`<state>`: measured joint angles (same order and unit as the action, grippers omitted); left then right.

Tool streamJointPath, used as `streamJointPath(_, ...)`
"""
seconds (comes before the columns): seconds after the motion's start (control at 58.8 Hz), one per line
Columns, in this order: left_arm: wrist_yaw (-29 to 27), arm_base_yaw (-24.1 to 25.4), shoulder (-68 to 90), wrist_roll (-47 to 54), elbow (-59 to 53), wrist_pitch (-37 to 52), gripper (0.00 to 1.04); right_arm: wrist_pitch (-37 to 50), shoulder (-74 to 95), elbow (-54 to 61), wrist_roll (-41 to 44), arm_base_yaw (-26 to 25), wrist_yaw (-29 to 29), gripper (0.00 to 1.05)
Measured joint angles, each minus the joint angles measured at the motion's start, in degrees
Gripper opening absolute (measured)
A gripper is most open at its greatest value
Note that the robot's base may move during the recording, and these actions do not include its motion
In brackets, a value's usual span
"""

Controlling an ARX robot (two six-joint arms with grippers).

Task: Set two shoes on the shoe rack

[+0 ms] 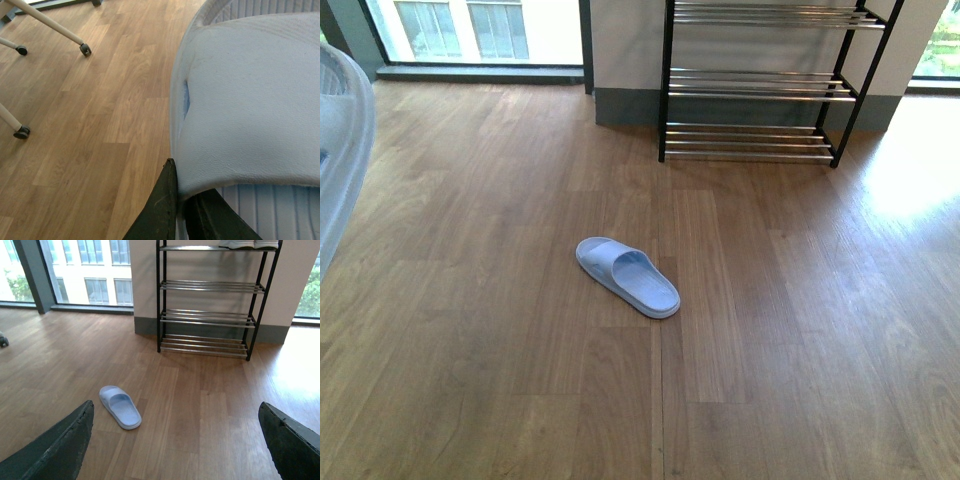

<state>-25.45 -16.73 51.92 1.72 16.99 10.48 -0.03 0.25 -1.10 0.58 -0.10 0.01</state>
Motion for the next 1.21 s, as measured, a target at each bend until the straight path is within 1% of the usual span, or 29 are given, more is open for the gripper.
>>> streamJointPath(1.207,0.0,0.1,0.0,0.0,0.0,0.0,0.02,0.0,0.0,0.0,0.0,0.0,-0.2,0.95)
